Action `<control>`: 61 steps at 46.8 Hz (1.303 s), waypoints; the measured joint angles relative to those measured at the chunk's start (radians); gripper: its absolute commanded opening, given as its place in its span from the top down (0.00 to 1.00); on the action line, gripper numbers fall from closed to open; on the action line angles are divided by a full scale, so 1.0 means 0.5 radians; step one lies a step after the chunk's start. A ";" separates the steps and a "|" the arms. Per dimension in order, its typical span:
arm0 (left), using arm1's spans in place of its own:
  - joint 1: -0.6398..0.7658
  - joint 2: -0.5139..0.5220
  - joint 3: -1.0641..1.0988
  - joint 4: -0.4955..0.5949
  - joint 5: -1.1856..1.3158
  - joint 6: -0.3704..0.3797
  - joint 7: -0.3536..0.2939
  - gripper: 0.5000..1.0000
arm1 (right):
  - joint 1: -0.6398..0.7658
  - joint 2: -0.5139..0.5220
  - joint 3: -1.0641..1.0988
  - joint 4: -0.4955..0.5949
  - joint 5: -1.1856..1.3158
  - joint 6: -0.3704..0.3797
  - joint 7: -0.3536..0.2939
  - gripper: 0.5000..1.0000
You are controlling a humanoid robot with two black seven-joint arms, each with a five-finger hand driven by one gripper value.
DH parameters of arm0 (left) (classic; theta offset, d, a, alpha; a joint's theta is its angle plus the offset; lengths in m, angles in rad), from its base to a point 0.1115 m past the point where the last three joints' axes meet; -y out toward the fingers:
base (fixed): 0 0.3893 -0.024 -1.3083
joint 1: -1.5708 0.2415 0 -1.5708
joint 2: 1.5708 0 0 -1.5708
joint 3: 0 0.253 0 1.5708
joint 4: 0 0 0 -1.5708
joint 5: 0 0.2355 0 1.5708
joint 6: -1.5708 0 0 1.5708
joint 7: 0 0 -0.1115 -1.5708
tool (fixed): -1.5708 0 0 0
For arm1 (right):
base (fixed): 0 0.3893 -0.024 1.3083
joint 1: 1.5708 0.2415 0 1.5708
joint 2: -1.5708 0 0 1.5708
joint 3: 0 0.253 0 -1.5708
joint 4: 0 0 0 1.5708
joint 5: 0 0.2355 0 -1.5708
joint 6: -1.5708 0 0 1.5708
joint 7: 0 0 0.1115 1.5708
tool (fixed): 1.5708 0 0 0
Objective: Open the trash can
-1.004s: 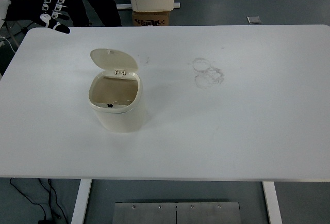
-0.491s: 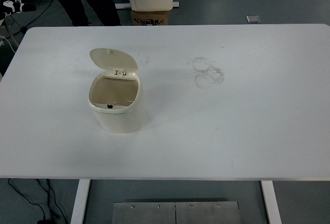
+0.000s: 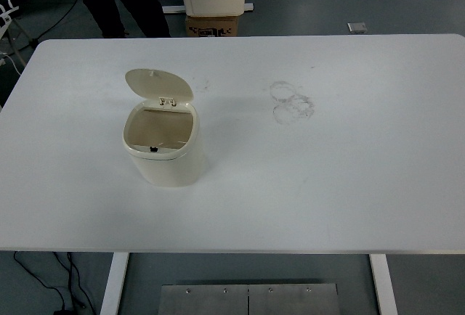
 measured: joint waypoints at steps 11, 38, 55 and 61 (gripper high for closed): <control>0.242 -0.107 -0.282 0.137 -0.011 -0.019 -0.035 0.00 | 0.000 0.000 0.000 0.000 0.000 0.000 0.000 0.02; 0.457 -0.370 -0.624 0.277 -0.203 -0.119 -0.170 0.00 | 0.000 0.000 0.000 0.000 0.000 0.000 0.000 0.02; 0.460 -0.373 -0.624 0.297 -0.203 -0.115 -0.174 0.00 | 0.000 0.000 0.000 0.000 0.000 0.000 0.000 0.02; 0.460 -0.373 -0.624 0.301 -0.208 -0.102 -0.174 0.00 | 0.000 0.000 0.000 0.000 0.000 0.000 0.000 0.02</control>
